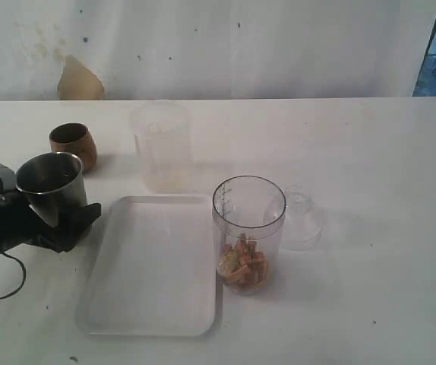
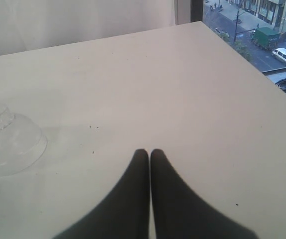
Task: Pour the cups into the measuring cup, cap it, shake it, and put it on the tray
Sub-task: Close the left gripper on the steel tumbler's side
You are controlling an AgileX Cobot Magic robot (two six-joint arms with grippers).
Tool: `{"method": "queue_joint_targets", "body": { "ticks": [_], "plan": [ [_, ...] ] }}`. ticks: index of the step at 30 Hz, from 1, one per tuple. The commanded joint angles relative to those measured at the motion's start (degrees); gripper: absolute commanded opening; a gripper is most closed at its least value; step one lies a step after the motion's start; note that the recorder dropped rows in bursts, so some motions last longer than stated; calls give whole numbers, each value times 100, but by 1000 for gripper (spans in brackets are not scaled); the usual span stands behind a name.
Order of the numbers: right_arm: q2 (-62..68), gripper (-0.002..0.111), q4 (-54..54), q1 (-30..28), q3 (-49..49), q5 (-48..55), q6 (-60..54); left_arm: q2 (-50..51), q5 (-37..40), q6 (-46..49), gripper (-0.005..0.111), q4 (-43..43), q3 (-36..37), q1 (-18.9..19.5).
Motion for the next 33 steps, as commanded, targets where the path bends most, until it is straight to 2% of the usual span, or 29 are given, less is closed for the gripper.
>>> {"method": "queue_joint_targets", "body": {
  "ticks": [1,12,22,25,26,28,29,30,33],
  "plan": [
    [-24,0,3,-11,31,-38,27,0,-72,-4,105,67,-8,-23],
    [-24,0,3,-11,31,-38,27,0,-72,-2,105,-118,-49,-23],
    [-24,0,3,-11,31,-38,27,0,-72,-28,105,98,-240,-23],
    [-24,0,3,-11,31,-38,27,0,-72,-26,102,120,-240,-23],
    [-24,0,3,-11,31,-38,27,0,-72,-26,99,126,-240,-23],
    [-24,0,3,-11,31,-38,27,0,-72,-26,85,136,-240,-23],
    [-24,0,3,-11,31,-38,27,0,-72,-26,76,140,-240,-23],
    [-24,0,3,-11,31,-38,27,0,-72,-26,56,206,-240,-23],
    [-24,0,3,-11,31,-38,27,0,-72,-26,34,229,-240,-23]
  ]
}}
